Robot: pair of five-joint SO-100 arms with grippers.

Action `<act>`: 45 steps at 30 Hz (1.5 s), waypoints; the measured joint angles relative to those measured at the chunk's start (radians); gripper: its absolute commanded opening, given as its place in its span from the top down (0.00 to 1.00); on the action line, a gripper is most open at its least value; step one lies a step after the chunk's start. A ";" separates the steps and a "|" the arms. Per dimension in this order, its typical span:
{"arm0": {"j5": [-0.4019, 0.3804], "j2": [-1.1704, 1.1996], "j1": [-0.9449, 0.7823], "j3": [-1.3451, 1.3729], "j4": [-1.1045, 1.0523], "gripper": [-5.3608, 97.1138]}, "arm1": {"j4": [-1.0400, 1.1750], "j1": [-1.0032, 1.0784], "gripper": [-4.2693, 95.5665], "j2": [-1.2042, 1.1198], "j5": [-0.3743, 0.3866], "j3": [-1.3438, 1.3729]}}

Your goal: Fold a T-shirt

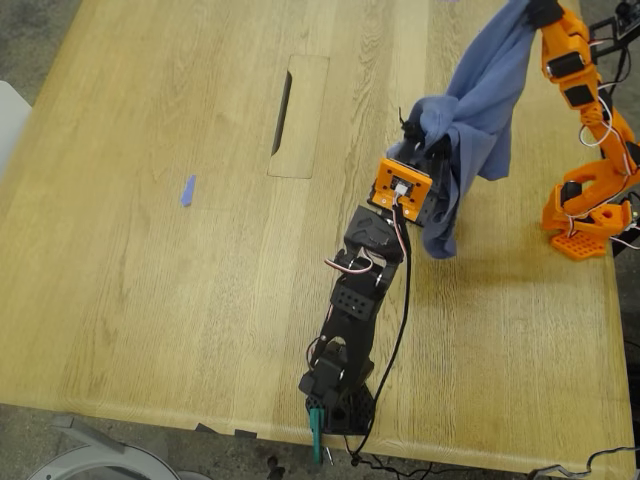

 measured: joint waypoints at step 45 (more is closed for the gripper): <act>-0.018 0.067 -0.425 0.491 0.598 0.95 | -0.183 0.353 0.94 0.023 0.067 0.882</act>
